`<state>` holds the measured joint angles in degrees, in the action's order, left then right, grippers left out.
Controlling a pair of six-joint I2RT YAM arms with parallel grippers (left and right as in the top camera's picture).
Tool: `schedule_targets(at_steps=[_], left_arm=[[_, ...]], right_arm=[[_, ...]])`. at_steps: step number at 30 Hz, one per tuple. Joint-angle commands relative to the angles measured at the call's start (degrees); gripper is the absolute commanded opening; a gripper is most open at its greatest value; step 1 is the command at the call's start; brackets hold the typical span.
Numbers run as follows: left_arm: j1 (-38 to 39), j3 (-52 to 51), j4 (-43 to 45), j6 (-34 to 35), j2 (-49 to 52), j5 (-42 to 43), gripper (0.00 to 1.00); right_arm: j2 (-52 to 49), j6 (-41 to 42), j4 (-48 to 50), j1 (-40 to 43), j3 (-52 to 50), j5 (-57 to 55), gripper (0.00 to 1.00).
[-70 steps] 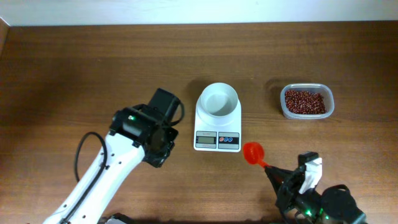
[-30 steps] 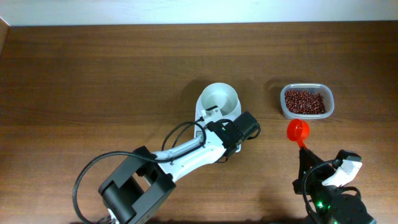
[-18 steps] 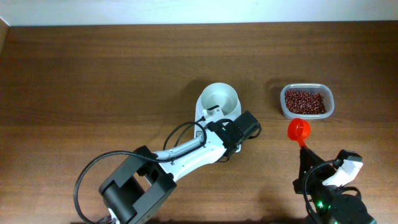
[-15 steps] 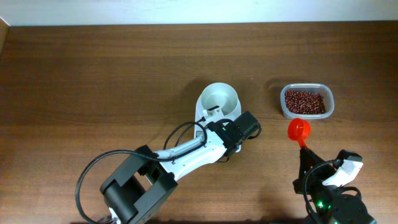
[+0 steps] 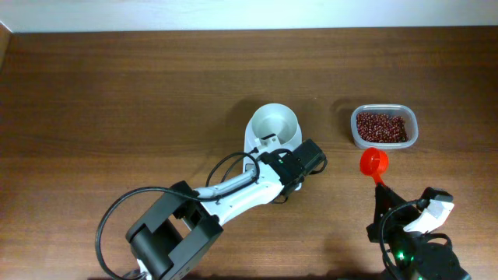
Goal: Scoop and weigh 50g on scale
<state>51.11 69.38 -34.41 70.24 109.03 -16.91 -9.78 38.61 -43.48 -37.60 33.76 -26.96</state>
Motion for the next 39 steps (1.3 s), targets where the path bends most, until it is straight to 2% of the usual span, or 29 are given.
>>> schedule_targets(at_steps=[1,23,31,39], left_arm=[[0.28,0.02,0.42,-0.68,1.66,0.20,0.00],[0.22,0.02,0.74,-0.68,3.54,-0.76,0.00],[0.13,0.09,-2.38,-0.44,3.06,-0.17,0.00],[0.13,0.09,-7.32,-0.63,-0.92,4.15,0.00]], right_arm=[[0.44,-0.20,0.20,-0.15,1.03,-0.96,0.04],[0.44,-0.17,0.85,-0.15,1.03,-0.87,0.04],[0.44,-0.20,0.81,-0.15,1.03,-0.70,0.04],[0.44,-0.20,0.85,-0.15,1.03,-0.76,0.04]])
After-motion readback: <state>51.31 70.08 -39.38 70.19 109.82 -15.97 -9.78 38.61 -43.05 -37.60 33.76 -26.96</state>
